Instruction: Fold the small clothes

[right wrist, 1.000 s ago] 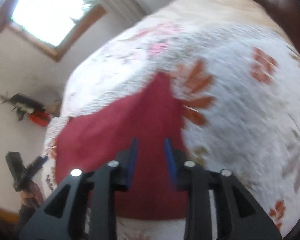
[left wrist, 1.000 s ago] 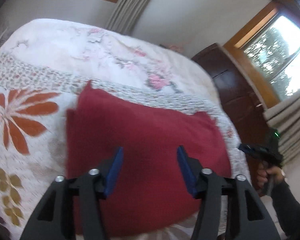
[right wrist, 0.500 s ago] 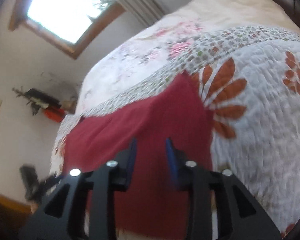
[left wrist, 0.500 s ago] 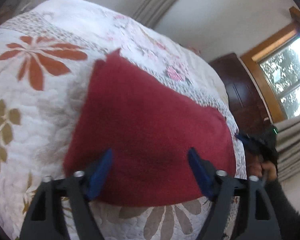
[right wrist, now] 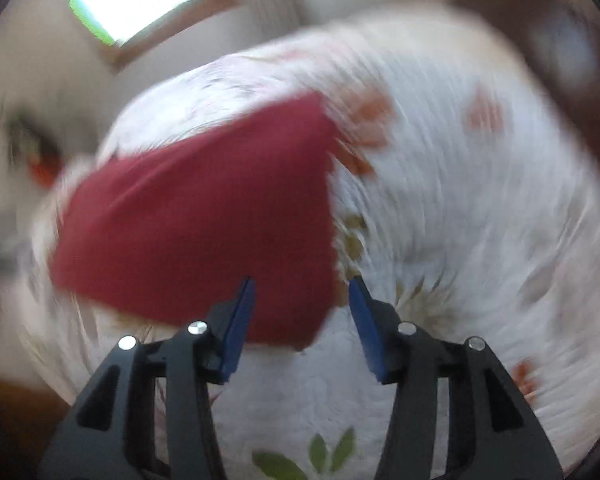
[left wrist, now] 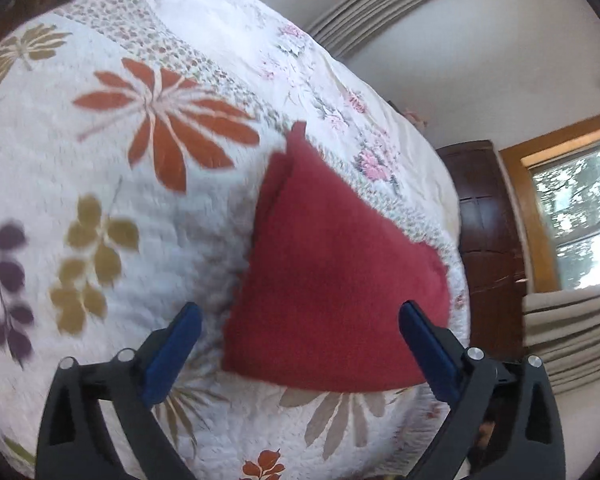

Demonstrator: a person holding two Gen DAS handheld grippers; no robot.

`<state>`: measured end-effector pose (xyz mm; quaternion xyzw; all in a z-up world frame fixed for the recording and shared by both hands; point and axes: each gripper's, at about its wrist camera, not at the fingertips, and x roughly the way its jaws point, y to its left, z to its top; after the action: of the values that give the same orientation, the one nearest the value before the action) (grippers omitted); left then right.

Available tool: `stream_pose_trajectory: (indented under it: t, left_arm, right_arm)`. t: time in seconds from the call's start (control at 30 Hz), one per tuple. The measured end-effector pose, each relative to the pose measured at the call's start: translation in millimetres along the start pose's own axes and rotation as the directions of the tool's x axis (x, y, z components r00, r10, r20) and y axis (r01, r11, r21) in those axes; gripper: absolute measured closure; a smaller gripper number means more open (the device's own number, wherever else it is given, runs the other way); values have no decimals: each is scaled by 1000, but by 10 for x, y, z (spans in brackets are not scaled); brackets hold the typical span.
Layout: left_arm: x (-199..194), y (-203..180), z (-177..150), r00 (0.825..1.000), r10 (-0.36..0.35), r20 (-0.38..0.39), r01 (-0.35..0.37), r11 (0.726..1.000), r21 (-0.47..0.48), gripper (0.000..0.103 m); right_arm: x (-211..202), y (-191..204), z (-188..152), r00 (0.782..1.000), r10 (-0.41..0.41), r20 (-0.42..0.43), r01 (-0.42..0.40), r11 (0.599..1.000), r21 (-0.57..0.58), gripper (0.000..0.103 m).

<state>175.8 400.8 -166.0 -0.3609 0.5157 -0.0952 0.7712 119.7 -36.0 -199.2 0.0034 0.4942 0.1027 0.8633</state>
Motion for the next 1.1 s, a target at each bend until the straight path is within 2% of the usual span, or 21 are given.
stream_pose_trajectory:
  t: [0.07, 0.1, 0.13, 0.2, 0.27, 0.33, 0.4, 0.5, 0.6, 0.73, 0.8, 0.83, 0.97, 1.0, 1.03, 1.1]
  left_arm:
    - [62, 96, 208, 995, -78, -61, 75, 996, -44, 4]
    - [147, 172, 360, 983, -146, -113, 137, 987, -84, 4]
    - [233, 207, 447, 973, -184, -143, 169, 979, -113, 4]
    - [424, 260, 640, 957, -217, -190, 191, 971, -144, 4]
    - [636, 321, 777, 947, -207, -245, 177, 974, -139, 4]
    - [792, 342, 842, 933, -221, -285, 187, 972, -141, 4]
    - [934, 333, 878, 914, -252, -317, 218, 966, -140, 4]
    - [1159, 324, 932, 875, -304, -376, 269, 952, -144, 4]
    - [1344, 327, 1002, 846, -325, -422, 292, 946, -142, 4]
    - [1460, 329, 1140, 821, -374, -431, 328, 927, -180, 4]
    - [1525, 304, 1231, 813, -390, -433, 337, 921, -195, 4]
    - [1553, 267, 1279, 802, -409, -434, 356, 912, -202, 4]
    - [1637, 97, 1340, 771, -430, -469, 388, 902, -188, 4]
    - [1655, 80, 1329, 769, -430, -473, 392, 902, -183, 4]
    - [1675, 94, 1311, 775, -420, -472, 386, 906, -173, 4]
    - [1671, 132, 1305, 781, -415, -466, 381, 909, -171, 5]
  right_arm:
    - [-244, 590, 17, 995, -71, 67, 84, 974, -209, 33]
    - [-381, 989, -41, 990, -90, 112, 122, 939, -321, 27]
    - [-422, 1310, -66, 986, -94, 140, 142, 910, -391, 20]
    - [-439, 1947, -187, 978, -106, 182, 188, 831, -524, 19]
    - [-288, 2587, -319, 972, -108, 210, 220, 736, -640, 20]
    - [-136, 3055, -414, 964, -107, 243, 252, 651, -716, 21]
    - [64, 3410, -393, 957, -114, 268, 283, 586, -760, 21]
    - [357, 3847, -367, 946, -140, 292, 322, 500, -804, 22]
    - [639, 4053, -348, 935, -181, 305, 355, 439, -826, 22]
    - [882, 4148, -298, 929, -214, 303, 367, 405, -838, 23]
    - [1022, 4179, -290, 919, -242, 310, 382, 363, -850, 23]
    - [1082, 4185, -268, 914, -252, 320, 394, 350, -850, 25]
    - [1299, 4273, -90, 898, -286, 336, 426, 367, -827, 25]
    - [1323, 4275, -30, 896, -293, 334, 429, 377, -821, 25]
    - [1346, 4272, -7, 898, -299, 323, 423, 386, -820, 25]
    - [1348, 4282, -63, 901, -295, 317, 415, 382, -826, 25]
